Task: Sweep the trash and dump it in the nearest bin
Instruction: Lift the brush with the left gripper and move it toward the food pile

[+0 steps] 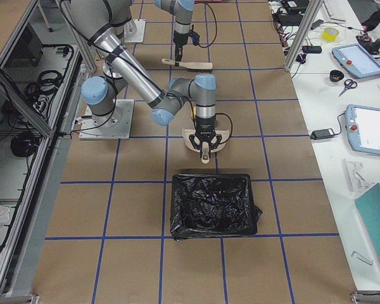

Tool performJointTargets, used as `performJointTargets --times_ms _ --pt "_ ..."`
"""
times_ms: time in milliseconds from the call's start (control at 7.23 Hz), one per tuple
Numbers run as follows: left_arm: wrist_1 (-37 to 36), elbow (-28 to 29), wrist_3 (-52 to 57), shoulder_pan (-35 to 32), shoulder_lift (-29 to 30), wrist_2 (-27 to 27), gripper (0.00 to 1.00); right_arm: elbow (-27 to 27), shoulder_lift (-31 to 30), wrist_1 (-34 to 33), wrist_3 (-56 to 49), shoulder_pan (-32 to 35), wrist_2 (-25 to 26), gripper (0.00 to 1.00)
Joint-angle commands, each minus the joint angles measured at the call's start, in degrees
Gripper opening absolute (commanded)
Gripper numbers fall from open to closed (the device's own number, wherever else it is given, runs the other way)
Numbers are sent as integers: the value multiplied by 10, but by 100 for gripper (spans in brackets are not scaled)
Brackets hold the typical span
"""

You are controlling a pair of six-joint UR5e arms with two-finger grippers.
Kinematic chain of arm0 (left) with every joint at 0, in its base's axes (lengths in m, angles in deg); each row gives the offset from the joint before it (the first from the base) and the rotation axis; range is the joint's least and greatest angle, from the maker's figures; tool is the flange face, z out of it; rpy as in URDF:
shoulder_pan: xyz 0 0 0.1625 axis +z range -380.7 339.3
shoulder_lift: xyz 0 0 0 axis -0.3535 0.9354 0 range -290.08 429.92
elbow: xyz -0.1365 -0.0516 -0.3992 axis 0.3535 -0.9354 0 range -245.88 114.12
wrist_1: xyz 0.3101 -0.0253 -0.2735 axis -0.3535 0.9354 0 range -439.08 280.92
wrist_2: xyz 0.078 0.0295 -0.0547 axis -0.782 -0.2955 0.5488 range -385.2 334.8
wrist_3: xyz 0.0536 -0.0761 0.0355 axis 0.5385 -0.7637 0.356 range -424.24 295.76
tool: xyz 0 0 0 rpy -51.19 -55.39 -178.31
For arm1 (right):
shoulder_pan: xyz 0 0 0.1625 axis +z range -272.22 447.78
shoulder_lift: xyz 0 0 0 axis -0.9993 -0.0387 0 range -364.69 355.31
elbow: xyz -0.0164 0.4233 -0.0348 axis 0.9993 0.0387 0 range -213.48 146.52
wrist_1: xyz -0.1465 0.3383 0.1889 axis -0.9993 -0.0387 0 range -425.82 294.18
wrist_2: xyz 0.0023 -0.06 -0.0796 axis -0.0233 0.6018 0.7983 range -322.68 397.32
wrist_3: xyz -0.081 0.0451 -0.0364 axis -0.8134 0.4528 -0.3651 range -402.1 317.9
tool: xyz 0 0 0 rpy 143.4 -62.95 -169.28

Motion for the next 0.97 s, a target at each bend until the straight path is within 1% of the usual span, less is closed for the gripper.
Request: performJointTargets --times_ms 0,138,277,415,553,830 --pt "-49 47 -112 3 45 83 0 -2 0 -1 0 0 0 0" --pt "-95 48 -172 3 61 92 0 -2 0 -1 0 0 0 0" --pt "-124 50 -194 3 74 103 0 -3 0 -1 0 0 0 0" --pt "-168 43 -228 3 85 111 0 -3 0 -1 0 0 0 0" --pt "-217 41 -259 3 97 131 0 -5 -2 0 1 1 1 0" --pt "-267 42 -261 3 115 133 0 -15 -3 -5 1 2 0 0"
